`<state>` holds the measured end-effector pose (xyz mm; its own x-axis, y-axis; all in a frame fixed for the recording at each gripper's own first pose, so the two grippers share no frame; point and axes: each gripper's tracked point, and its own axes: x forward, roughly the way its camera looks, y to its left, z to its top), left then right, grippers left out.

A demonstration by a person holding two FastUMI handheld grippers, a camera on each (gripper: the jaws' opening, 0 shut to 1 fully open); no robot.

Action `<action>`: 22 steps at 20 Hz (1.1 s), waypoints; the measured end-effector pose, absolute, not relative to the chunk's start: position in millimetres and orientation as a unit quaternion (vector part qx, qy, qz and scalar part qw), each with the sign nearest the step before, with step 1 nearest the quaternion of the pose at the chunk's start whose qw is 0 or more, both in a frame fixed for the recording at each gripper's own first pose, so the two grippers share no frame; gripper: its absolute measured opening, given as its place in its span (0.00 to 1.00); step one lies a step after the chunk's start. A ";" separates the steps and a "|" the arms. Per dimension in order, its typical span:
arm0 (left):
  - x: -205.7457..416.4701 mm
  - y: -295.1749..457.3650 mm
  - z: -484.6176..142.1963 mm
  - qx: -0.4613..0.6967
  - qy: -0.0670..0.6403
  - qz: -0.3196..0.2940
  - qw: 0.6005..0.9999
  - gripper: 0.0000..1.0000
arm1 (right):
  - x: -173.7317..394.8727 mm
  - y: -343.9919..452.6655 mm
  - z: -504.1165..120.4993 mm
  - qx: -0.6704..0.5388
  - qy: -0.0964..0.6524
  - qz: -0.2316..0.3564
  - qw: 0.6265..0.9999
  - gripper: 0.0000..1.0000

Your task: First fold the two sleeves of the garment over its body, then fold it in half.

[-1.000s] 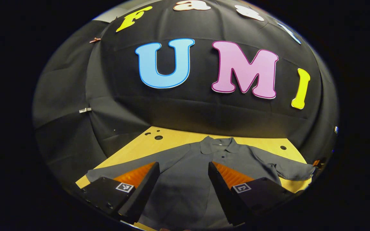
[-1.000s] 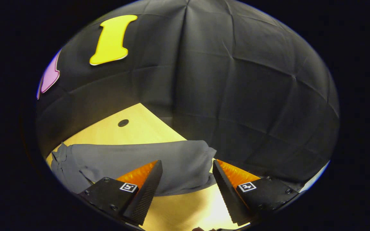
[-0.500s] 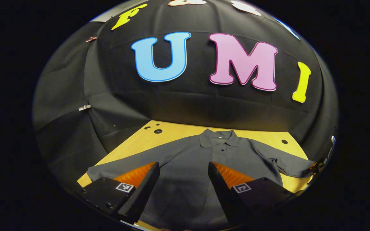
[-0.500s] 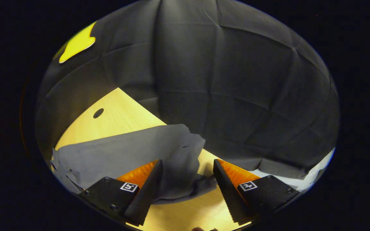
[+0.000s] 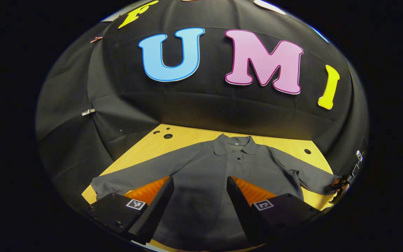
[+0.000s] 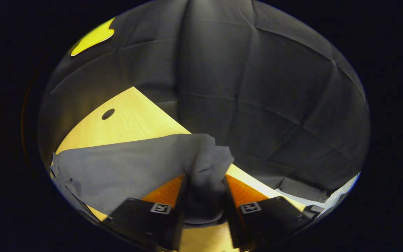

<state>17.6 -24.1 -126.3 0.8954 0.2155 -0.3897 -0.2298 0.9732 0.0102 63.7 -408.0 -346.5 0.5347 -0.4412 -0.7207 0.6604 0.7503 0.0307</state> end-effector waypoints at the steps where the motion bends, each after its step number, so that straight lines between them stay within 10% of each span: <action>1: 17.5 -23.7 -125.8 -0.016 0.201 0.114 0.973 0.96 | 66.5 -405.3 -345.7 0.153 0.361 -0.317 0.863 0.39; 5: 17.4 -22.1 -118.2 -0.010 0.194 0.110 0.975 0.96 | 76.8 -394.2 -340.7 0.174 0.355 -0.286 0.873 0.09; 22: 23.4 7.7 -93.5 -0.028 0.159 0.092 0.983 0.96 | 128.7 -308.0 -142.2 0.037 0.233 -0.184 0.954 0.09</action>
